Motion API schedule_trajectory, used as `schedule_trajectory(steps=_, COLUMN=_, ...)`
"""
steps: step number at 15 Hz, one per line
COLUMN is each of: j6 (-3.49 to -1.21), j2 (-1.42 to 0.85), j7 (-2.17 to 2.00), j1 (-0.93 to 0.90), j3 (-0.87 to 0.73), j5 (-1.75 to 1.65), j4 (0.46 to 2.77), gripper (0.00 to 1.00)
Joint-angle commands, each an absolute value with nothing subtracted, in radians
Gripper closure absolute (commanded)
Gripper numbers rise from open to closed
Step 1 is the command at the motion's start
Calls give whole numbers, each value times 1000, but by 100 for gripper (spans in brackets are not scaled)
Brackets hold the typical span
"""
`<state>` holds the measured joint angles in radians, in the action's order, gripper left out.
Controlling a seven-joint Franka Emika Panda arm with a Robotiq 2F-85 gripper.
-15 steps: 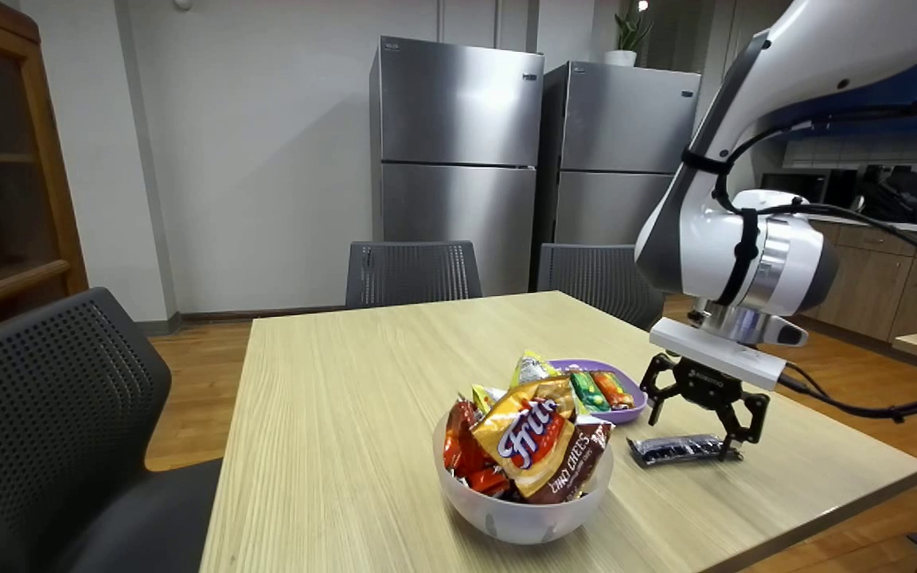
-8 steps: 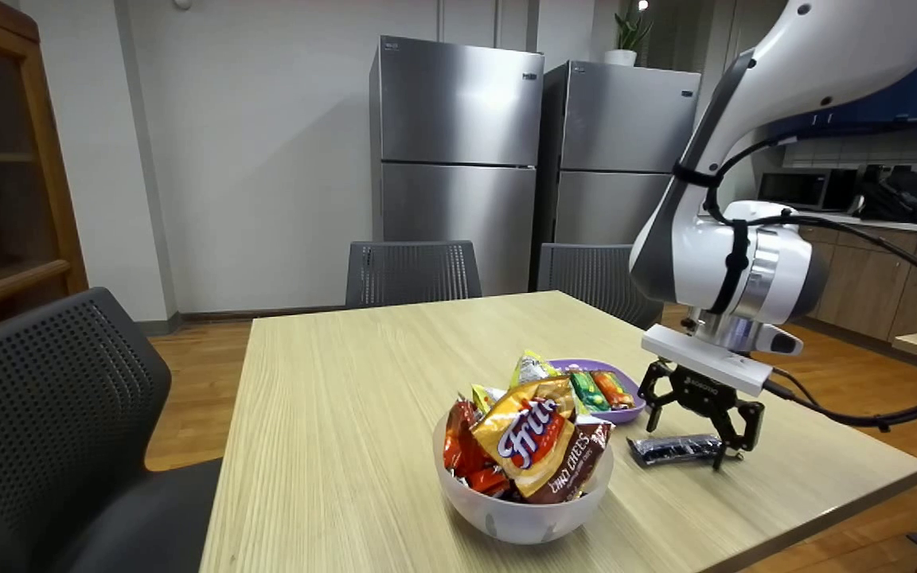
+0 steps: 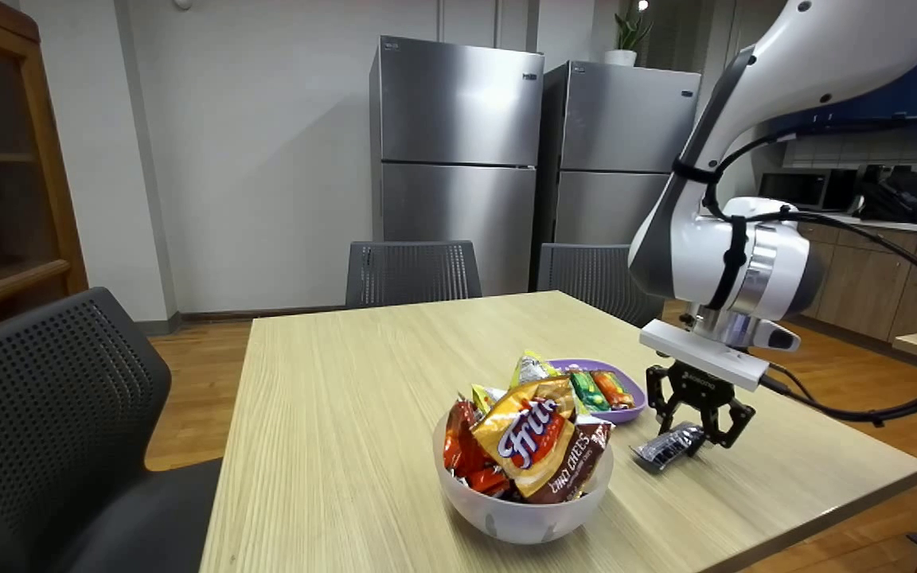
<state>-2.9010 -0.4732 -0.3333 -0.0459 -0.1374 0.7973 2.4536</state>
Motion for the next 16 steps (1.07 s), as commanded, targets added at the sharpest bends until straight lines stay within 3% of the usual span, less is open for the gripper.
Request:
schedule_trajectory(steps=1, j6=-2878, j2=-437, j7=-325, j1=-33, j3=-126, j5=812, j4=2460, gripper=89)
schedule_trajectory(steps=3, j6=-2883, j2=-410, j7=-313, j1=-31, j3=-124, j5=814, j4=2477, gripper=97)
schedule_trajectory(steps=16, j6=-2879, j2=-295, j7=-264, j1=-40, j3=-129, j5=798, j4=2506, gripper=94)
